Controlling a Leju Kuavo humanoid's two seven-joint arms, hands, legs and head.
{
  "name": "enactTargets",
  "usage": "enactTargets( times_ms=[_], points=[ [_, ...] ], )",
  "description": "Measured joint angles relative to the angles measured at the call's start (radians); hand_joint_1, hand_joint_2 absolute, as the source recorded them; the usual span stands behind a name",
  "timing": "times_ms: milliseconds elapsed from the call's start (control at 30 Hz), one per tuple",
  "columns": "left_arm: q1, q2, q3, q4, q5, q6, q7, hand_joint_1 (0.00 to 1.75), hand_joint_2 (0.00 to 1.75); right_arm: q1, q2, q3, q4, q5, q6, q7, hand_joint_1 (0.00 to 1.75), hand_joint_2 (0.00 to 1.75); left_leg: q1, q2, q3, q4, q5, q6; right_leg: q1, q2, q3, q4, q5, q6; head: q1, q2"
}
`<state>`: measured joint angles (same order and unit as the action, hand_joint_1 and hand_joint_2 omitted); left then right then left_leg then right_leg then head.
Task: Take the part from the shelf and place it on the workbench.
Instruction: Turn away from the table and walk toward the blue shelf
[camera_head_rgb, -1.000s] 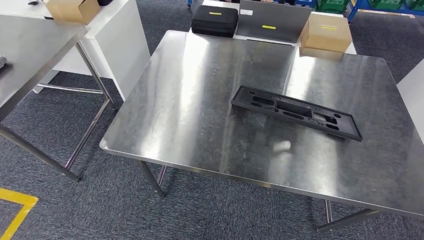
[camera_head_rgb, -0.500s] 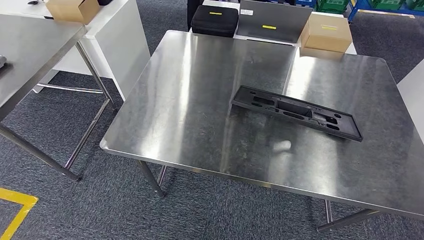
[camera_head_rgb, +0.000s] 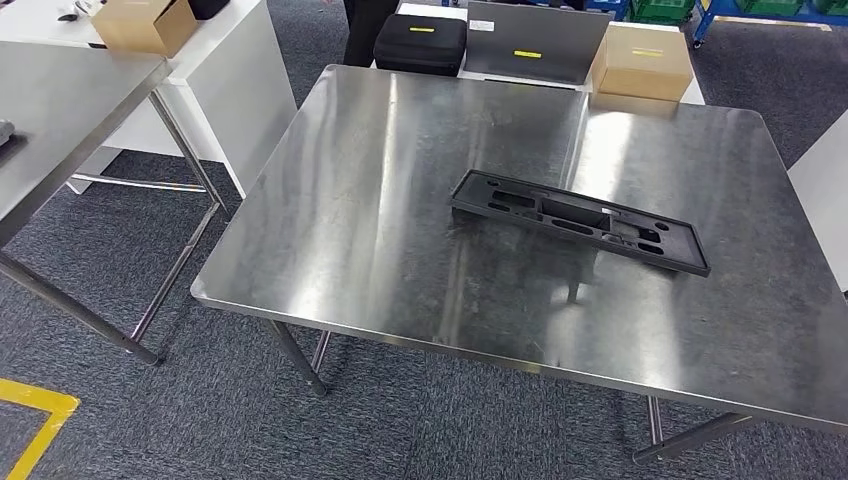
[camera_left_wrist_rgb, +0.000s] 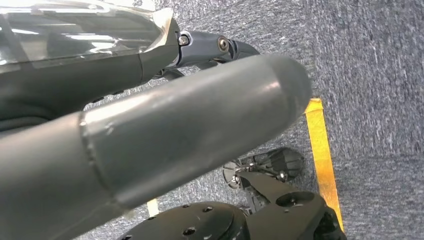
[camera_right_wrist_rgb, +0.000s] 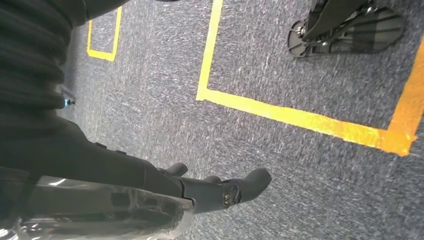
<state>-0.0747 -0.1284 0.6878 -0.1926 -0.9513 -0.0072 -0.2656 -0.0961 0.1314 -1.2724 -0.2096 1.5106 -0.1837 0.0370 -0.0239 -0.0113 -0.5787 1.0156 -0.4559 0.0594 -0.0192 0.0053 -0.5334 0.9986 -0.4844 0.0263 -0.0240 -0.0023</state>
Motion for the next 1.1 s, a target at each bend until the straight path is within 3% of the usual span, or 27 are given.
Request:
enactTargets(
  times_ms=[67,167,233,267,367,400,467,533,600,667,700,767,833,900,933,967,1033,1100],
  points=[
    [0.001,0.001,0.000,0.000,-0.001,0.000,-0.005,0.00,0.00,-0.001,0.003,0.001,0.001,0.000,-0.001,0.002,0.00,1.75,0.007,0.000,-0.018,0.046,-0.041,-0.015,-0.007,-0.002,-0.002,-0.002,0.009,-0.013,-0.005,0.000],
    [0.002,0.000,0.000,0.000,-0.002,0.000,-0.009,0.00,0.00,0.001,0.003,0.001,0.001,0.001,-0.002,0.004,0.00,1.75,0.023,0.003,-0.082,0.225,-0.154,-0.040,-0.007,-0.007,-0.011,-0.001,0.018,-0.022,-0.011,0.000],
    [0.003,0.000,0.000,0.000,-0.002,0.002,-0.011,0.00,0.00,0.002,0.003,0.002,0.001,0.003,-0.002,0.005,0.00,1.75,0.032,0.004,-0.093,0.282,-0.171,-0.049,-0.007,-0.009,-0.018,-0.001,0.023,-0.021,-0.011,0.000],
    [0.003,0.000,0.000,0.000,-0.002,0.003,-0.012,0.00,0.00,0.001,0.003,0.002,0.001,0.005,-0.002,0.006,0.00,1.75,0.036,0.004,-0.067,0.248,-0.151,-0.051,-0.008,-0.010,-0.020,-0.001,0.026,-0.018,-0.011,0.000],
    [0.001,0.000,0.000,0.000,-0.002,0.006,-0.016,0.00,0.00,0.000,0.003,0.006,0.001,0.010,-0.003,0.007,0.00,1.75,0.040,0.004,0.057,0.042,-0.077,-0.048,-0.008,-0.009,-0.025,0.000,0.035,-0.005,-0.011,0.000],
    [0.000,-0.001,0.000,0.000,-0.002,0.006,-0.017,0.00,0.00,0.000,0.004,0.008,0.001,0.011,-0.003,0.008,0.00,1.75,0.038,0.003,0.077,0.003,-0.067,-0.044,-0.007,-0.009,-0.027,0.000,0.039,0.001,-0.010,0.000],
    [0.001,-0.002,0.000,0.000,-0.002,0.006,-0.019,0.00,0.00,-0.002,0.003,0.010,0.001,0.014,-0.003,0.008,0.00,1.75,0.029,0.002,0.078,-0.011,-0.059,-0.034,-0.004,-0.010,-0.032,-0.001,0.049,0.016,-0.009,0.000],
    [0.001,-0.004,0.000,0.000,-0.002,0.006,-0.021,0.00,0.00,-0.001,0.002,0.012,0.001,0.016,-0.003,0.008,0.00,1.75,0.027,0.004,0.067,-0.015,-0.042,-0.015,-0.003,-0.009,-0.045,0.009,0.044,0.027,-0.010,0.000],
    [0.000,-0.006,0.000,0.000,-0.002,0.006,-0.024,0.00,0.00,0.000,0.000,0.015,0.001,0.018,-0.003,0.009,0.00,1.75,0.027,0.008,0.046,-0.021,-0.021,0.005,-0.001,-0.008,-0.078,0.077,-0.015,0.019,-0.005,0.000],
    [-0.001,-0.006,0.000,0.000,-0.002,0.006,-0.027,0.00,0.00,-0.001,0.000,0.020,0.001,0.020,-0.004,0.012,0.00,1.75,0.021,0.011,0.021,-0.020,-0.003,0.015,0.000,-0.008,-0.119,0.207,-0.101,0.004,0.000,0.000],
    [0.000,-0.006,0.000,0.000,-0.002,0.006,-0.027,0.00,0.00,0.000,0.000,0.022,0.001,0.021,-0.004,0.014,0.00,1.75,0.018,0.012,0.007,-0.020,0.007,0.018,0.000,-0.008,-0.128,0.262,-0.126,0.004,0.000,0.000],
    [0.000,-0.007,0.000,0.000,-0.003,0.006,-0.029,0.00,0.00,-0.001,-0.002,0.025,0.001,0.022,-0.005,0.016,0.00,1.75,0.012,0.013,-0.017,-0.019,0.025,0.019,0.003,-0.008,-0.105,0.285,-0.126,0.015,0.001,0.000],
    [0.000,-0.009,0.000,0.000,-0.003,0.006,-0.029,0.00,0.00,-0.002,-0.004,0.026,0.001,0.023,-0.005,0.016,0.00,1.75,0.008,0.012,-0.037,-0.017,0.044,0.017,0.008,-0.008,-0.007,0.164,-0.087,0.023,0.002,0.000],
    [0.000,-0.011,0.000,0.000,-0.003,0.006,-0.030,0.00,0.00,-0.006,-0.006,0.028,0.001,0.024,-0.007,0.017,0.00,1.75,0.004,0.012,-0.051,-0.014,0.061,0.009,0.017,-0.008,0.098,0.007,-0.072,0.015,0.001,0.000],
    [0.000,-0.012,0.000,0.000,-0.003,0.006,-0.031,0.00,0.00,-0.007,-0.007,0.028,0.001,0.024,-0.009,0.017,0.00,1.75,0.003,0.012,-0.053,-0.013,0.069,0.005,0.022,-0.008,0.119,-0.032,-0.074,0.009,0.000,0.000],
    [0.000,-0.012,0.000,0.000,-0.003,0.006,-0.032,0.00,0.00,-0.008,-0.007,0.029,0.001,0.025,-0.012,0.018,0.00,1.75,0.002,0.012,-0.055,-0.013,0.077,0.000,0.025,-0.008,0.125,-0.050,-0.074,0.002,-0.001,0.000],
    [0.001,-0.011,0.000,0.000,-0.004,0.007,-0.033,0.00,0.00,-0.006,-0.005,0.030,0.002,0.026,-0.018,0.022,0.00,1.75,0.004,0.011,-0.060,-0.007,0.076,-0.010,0.016,-0.010,0.113,-0.050,-0.059,-0.013,-0.002,0.000],
    [0.004,-0.009,0.000,0.000,-0.006,0.007,-0.035,0.00,0.00,-0.006,-0.003,0.032,0.003,0.029,-0.028,0.031,0.00,1.75,0.011,0.009,-0.076,0.045,0.009,-0.024,0.005,-0.015,0.099,-0.051,-0.040,-0.032,-0.005,0.000]
  ],
)
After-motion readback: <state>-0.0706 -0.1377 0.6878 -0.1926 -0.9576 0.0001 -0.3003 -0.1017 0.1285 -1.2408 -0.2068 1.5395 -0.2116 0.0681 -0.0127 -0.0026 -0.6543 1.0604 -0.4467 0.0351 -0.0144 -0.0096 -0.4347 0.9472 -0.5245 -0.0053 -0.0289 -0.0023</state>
